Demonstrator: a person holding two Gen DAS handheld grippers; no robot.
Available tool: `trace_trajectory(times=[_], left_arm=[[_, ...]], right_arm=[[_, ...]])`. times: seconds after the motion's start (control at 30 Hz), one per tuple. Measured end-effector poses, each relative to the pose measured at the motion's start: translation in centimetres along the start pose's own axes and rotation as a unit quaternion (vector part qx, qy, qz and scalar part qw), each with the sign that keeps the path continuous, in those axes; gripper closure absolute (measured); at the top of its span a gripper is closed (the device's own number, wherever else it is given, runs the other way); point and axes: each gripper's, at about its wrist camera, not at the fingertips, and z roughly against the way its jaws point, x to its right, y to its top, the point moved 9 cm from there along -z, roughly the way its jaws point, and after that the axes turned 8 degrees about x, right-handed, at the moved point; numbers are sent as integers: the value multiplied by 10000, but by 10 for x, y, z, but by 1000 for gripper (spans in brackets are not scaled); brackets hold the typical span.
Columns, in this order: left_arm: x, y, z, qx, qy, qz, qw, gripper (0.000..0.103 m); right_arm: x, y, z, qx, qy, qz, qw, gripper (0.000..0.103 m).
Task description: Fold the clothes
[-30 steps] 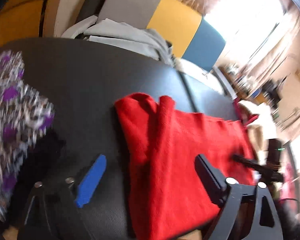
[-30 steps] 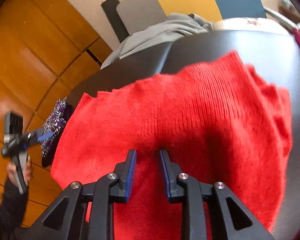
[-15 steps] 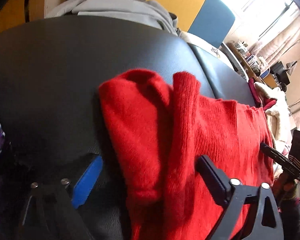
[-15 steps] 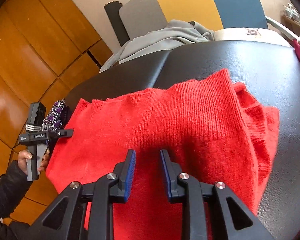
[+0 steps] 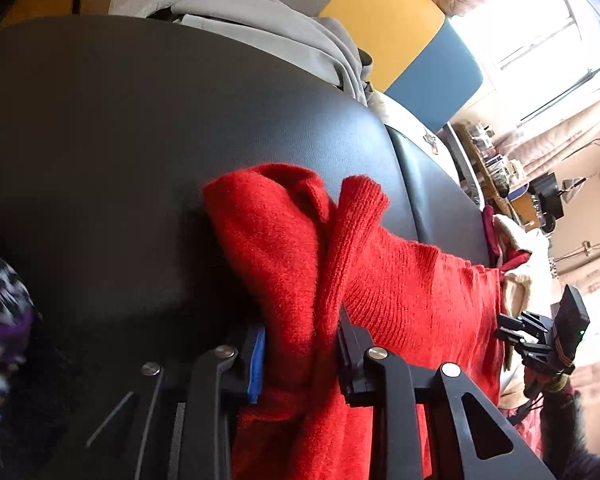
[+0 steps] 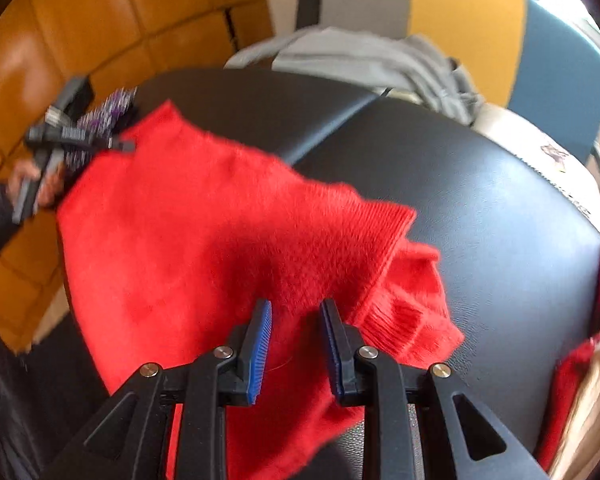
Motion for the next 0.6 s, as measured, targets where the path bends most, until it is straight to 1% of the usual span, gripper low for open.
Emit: trace_trajectory(times=[0.1, 0.17, 0.23, 0.37, 0.5, 0.6], left_arm=[[11, 1, 12, -67, -161, 62, 9998, 76], [25, 1, 20, -94, -335, 125, 9993, 77], [48, 0, 30, -90, -606, 200, 9979, 78], [102, -8, 49, -151, -1033, 187, 9944, 78], [162, -16, 52, -225, -1323, 139, 9909, 78], [203, -23, 42, -345, -1403, 97, 9895, 78]], right_arm=[[3, -8, -12, -331, -194, 319, 9988, 80], [2, -11, -17, -377, -221, 331, 9985, 80], [2, -14, -20, -315, -260, 220, 9989, 79], [5, -17, -18, -100, -267, -71, 9996, 79], [5, -17, -16, 89, -273, -269, 9992, 79], [4, -18, -14, 221, -273, -406, 9986, 79]])
